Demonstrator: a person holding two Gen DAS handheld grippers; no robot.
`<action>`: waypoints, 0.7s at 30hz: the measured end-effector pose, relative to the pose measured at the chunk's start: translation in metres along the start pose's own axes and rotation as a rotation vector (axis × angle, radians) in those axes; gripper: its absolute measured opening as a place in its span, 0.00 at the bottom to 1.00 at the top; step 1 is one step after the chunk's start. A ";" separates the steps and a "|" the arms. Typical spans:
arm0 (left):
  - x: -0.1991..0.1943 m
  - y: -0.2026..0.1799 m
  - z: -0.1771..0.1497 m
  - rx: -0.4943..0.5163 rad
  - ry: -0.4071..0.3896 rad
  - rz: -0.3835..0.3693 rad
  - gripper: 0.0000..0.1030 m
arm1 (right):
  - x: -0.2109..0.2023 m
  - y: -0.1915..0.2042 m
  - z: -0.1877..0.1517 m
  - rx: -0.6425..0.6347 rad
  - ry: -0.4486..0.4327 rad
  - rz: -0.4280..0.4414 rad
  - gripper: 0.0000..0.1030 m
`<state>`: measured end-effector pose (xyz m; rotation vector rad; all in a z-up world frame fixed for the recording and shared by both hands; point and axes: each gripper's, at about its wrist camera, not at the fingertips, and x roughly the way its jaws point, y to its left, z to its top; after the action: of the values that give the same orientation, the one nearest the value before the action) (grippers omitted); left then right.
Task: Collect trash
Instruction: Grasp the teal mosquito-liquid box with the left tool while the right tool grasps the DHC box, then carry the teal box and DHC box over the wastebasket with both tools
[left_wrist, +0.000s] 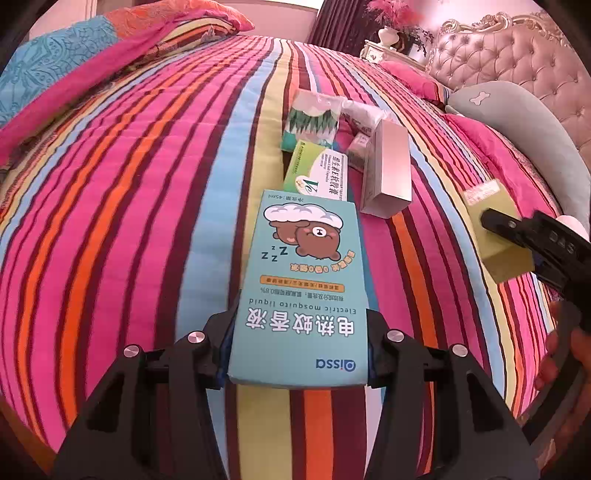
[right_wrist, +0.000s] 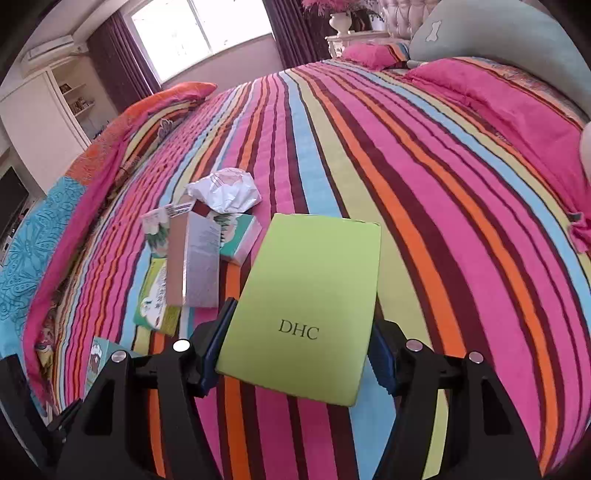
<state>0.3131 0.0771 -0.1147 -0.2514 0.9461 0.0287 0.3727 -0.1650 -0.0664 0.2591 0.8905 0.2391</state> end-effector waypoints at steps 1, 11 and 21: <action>-0.003 0.001 -0.001 0.001 -0.002 0.000 0.49 | -0.006 -0.001 -0.003 -0.001 -0.004 0.001 0.60; -0.063 0.001 -0.022 0.048 -0.047 0.002 0.49 | -0.073 -0.011 -0.047 0.001 -0.012 0.063 0.60; -0.121 0.008 -0.066 0.071 -0.057 0.019 0.49 | -0.143 0.007 -0.105 -0.095 -0.037 0.112 0.60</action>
<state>0.1882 0.0804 -0.0555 -0.1747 0.8912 0.0196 0.2026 -0.1895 -0.0228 0.2244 0.8270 0.3782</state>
